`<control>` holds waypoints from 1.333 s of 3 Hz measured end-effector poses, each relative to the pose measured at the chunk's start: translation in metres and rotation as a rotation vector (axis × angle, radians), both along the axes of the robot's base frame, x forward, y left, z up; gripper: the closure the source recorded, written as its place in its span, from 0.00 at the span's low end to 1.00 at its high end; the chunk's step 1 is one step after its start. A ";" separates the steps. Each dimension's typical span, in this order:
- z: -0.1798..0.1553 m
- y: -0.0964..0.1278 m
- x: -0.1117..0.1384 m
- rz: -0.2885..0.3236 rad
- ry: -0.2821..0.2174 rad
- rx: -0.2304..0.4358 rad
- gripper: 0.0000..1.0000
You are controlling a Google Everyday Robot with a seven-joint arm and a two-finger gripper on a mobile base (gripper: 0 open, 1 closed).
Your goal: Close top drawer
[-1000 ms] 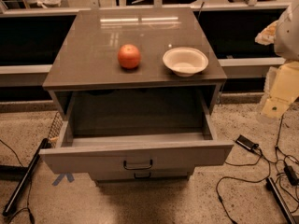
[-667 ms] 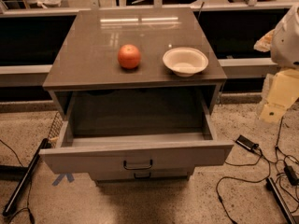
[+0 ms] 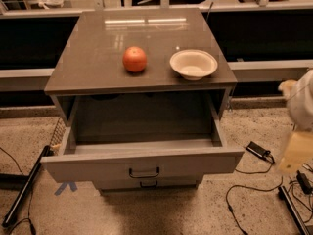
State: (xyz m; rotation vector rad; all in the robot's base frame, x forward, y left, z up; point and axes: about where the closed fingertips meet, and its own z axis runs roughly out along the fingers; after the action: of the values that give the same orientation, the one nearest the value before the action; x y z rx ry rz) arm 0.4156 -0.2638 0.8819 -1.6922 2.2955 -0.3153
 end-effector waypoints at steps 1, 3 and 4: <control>-0.063 -0.016 -0.003 0.038 0.021 0.024 0.00; -0.099 0.000 -0.012 0.090 0.077 0.062 0.24; -0.147 0.036 -0.039 0.157 0.089 0.136 0.54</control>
Offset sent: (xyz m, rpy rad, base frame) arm -0.0026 -0.0144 -0.0525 0.0172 0.0165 0.0291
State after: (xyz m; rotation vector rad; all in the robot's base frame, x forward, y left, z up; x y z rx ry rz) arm 0.3771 -0.2282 0.7349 -1.8356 2.1729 -0.0515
